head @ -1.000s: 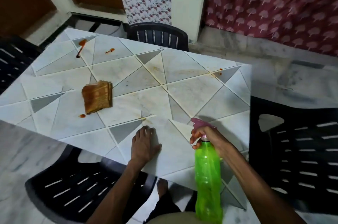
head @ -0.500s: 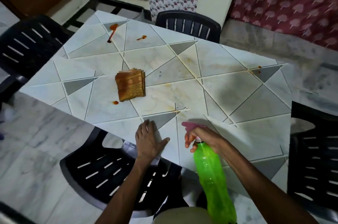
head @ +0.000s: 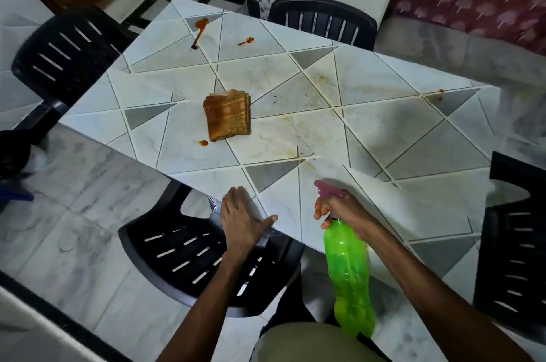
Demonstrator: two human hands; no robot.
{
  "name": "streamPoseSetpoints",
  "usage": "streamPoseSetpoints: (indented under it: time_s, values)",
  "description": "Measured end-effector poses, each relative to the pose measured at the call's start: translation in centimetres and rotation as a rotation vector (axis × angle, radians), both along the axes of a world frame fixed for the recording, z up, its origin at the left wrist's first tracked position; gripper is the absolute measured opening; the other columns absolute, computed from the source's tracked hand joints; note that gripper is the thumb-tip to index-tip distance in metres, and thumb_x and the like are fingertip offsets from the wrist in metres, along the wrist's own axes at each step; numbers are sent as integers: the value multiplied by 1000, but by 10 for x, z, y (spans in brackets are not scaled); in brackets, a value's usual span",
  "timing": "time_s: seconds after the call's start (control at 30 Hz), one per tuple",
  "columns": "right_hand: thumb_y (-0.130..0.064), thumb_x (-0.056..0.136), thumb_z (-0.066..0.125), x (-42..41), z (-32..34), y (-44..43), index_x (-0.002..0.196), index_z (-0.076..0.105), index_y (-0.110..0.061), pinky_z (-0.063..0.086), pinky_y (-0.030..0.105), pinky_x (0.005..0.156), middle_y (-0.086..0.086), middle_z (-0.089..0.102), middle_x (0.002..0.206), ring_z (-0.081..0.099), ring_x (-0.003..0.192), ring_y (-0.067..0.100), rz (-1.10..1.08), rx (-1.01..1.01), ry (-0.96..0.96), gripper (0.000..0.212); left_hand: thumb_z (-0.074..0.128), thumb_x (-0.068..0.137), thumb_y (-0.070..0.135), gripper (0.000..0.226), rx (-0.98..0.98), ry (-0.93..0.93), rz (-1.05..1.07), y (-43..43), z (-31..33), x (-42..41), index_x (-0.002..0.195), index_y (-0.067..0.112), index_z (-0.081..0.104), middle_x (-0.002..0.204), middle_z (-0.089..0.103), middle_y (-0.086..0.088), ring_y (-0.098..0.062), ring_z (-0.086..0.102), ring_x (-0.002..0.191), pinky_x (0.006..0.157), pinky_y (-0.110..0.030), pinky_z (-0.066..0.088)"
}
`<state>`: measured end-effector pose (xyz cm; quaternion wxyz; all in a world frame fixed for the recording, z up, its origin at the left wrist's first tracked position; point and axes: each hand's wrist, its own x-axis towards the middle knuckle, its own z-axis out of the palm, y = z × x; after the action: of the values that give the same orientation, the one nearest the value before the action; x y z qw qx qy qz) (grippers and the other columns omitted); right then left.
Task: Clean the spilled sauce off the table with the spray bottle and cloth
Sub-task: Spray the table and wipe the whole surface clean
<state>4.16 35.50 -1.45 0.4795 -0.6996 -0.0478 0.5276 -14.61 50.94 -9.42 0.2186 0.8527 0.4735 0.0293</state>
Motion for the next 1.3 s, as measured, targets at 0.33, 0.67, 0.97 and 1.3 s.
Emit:
streamPoseSetpoints:
  time_s: [0.33,0.67,0.97,1.3]
  values:
    - [10,82,43,13,-3,-103,127,62,-2,49,36,55,21,60,78,61,55,21,-156,-20,-26,51,66,58,81,125,-2,93,-242,-76,-2,35,149,4,29,153,29,-21,-37,28,141,116,-48,27]
    - [-3,65,54,-15,-8,-157,128,64,-23,51,30,52,10,71,84,57,54,18,190,-102,1,67,83,56,63,117,4,22,-158,-105,-3,22,143,0,36,148,34,-25,-41,32,138,113,-50,32]
    - [8,70,47,38,1,-205,133,58,-18,48,32,55,15,62,76,59,63,29,-428,-9,-40,69,77,61,69,123,3,77,-366,-146,6,54,153,8,21,158,22,-15,-34,21,145,120,-40,18]
    - [15,80,42,11,3,-268,126,58,-22,48,26,46,12,67,82,67,70,20,70,-105,100,61,86,56,56,123,-19,66,-591,-188,11,92,150,4,26,156,27,-19,-41,26,142,117,-49,22]
